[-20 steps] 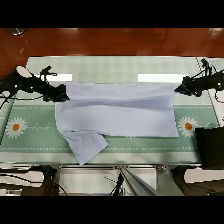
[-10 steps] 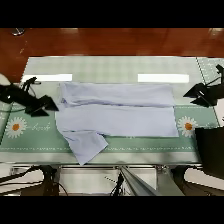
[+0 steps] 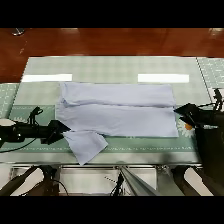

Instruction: Fold the shirts.

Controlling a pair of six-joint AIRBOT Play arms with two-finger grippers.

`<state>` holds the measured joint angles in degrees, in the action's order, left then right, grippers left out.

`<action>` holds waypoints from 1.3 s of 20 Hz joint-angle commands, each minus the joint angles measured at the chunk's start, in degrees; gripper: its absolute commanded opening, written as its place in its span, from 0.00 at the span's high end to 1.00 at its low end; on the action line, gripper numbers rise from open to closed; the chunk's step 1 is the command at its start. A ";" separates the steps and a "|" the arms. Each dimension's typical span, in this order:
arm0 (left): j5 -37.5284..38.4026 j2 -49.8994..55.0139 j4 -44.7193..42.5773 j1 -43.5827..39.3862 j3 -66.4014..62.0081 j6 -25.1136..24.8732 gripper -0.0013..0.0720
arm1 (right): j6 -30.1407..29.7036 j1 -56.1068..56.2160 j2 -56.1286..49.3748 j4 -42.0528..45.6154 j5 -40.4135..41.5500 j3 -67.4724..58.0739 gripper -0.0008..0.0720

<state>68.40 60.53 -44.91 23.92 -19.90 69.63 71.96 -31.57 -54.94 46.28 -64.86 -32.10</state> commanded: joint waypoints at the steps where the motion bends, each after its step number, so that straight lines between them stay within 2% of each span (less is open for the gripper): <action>1: -3.43 -1.27 9.90 0.33 6.27 -7.08 0.03 | -0.22 -0.11 1.84 -3.13 0.85 2.89 0.14; 3: -2.56 -1.27 10.14 0.35 7.56 -9.38 0.03 | 0.90 -0.17 1.81 -3.93 1.55 2.29 0.14; 8: -0.63 -1.27 9.33 -0.35 7.43 -9.57 0.05 | 5.11 -8.20 1.84 3.45 -1.84 -3.06 0.14; 9: -0.61 -1.27 8.87 -1.64 7.43 -9.57 0.27 | 5.66 -10.73 1.81 6.21 -3.74 -2.99 0.14; 11: -0.74 -1.27 8.04 -4.04 7.39 -10.47 0.94 | 7.87 -13.90 1.84 15.74 -7.78 -1.84 0.14; 13: -0.92 -1.29 8.20 -5.03 7.30 -10.45 0.95 | 11.10 -13.62 1.84 22.53 -9.09 1.27 0.14; 18: -0.96 -1.29 8.55 -5.03 7.30 -10.45 0.95 | 12.04 -8.55 1.62 22.29 -6.73 7.58 0.14; 26: -3.04 -1.29 9.53 -5.01 7.30 -10.43 0.95 | 2.67 -6.36 -8.55 -0.04 0.22 7.52 0.14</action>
<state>67.13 59.29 -35.99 18.94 -12.58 59.22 78.37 -38.30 -59.81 54.81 -68.10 -24.77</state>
